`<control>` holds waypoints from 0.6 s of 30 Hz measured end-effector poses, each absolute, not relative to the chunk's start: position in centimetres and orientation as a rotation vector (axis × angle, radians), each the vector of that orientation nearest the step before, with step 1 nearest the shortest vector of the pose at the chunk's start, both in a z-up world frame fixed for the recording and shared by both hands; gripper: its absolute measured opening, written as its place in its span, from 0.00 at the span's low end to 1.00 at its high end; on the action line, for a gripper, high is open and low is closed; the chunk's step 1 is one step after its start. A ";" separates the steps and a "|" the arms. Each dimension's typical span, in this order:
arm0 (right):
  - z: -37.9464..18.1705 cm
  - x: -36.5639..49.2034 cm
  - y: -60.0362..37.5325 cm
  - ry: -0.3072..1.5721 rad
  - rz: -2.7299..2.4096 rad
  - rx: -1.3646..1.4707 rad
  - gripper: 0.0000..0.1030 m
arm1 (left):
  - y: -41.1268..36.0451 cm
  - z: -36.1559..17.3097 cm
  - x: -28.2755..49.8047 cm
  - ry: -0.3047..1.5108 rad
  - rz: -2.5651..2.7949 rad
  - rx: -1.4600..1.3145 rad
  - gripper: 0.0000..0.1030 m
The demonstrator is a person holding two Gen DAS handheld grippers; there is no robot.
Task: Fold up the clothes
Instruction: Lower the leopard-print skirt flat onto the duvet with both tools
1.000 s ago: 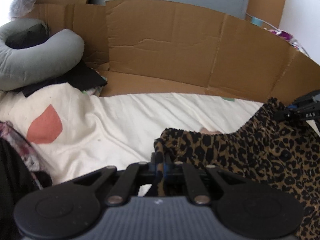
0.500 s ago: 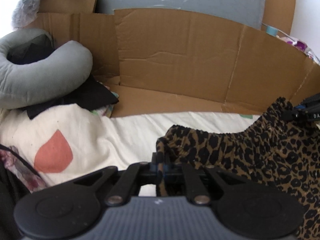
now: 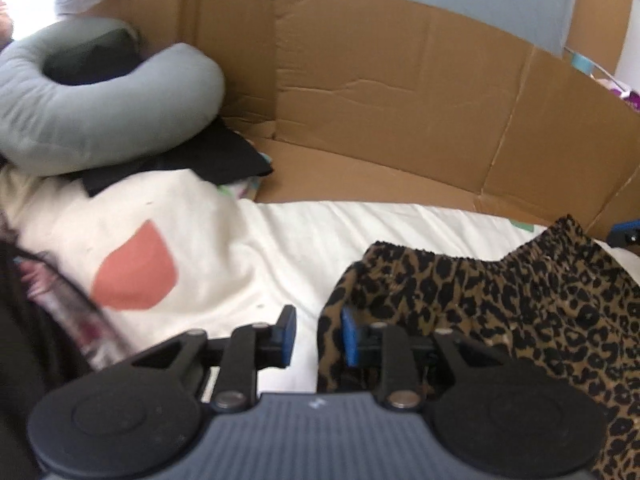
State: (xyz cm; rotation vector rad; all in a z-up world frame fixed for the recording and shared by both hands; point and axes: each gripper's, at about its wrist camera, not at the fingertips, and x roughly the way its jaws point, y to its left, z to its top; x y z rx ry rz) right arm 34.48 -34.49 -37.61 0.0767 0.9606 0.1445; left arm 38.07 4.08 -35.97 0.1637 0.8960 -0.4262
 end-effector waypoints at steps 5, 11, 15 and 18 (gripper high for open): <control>-35.2 31.0 -35.6 0.976 0.160 0.056 0.44 | 4.6 -33.1 35.3 0.887 -0.421 0.145 0.28; -32.8 25.8 -37.0 0.984 0.158 0.029 0.44 | 3.7 -29.3 30.9 0.885 -0.461 0.119 0.28; -31.2 22.4 -38.1 0.979 0.147 0.015 0.44 | 2.9 -26.8 27.0 0.888 -0.517 0.129 0.29; -30.1 20.2 -38.6 0.977 0.134 0.013 0.44 | 2.5 -25.5 24.7 0.900 -0.538 0.106 0.29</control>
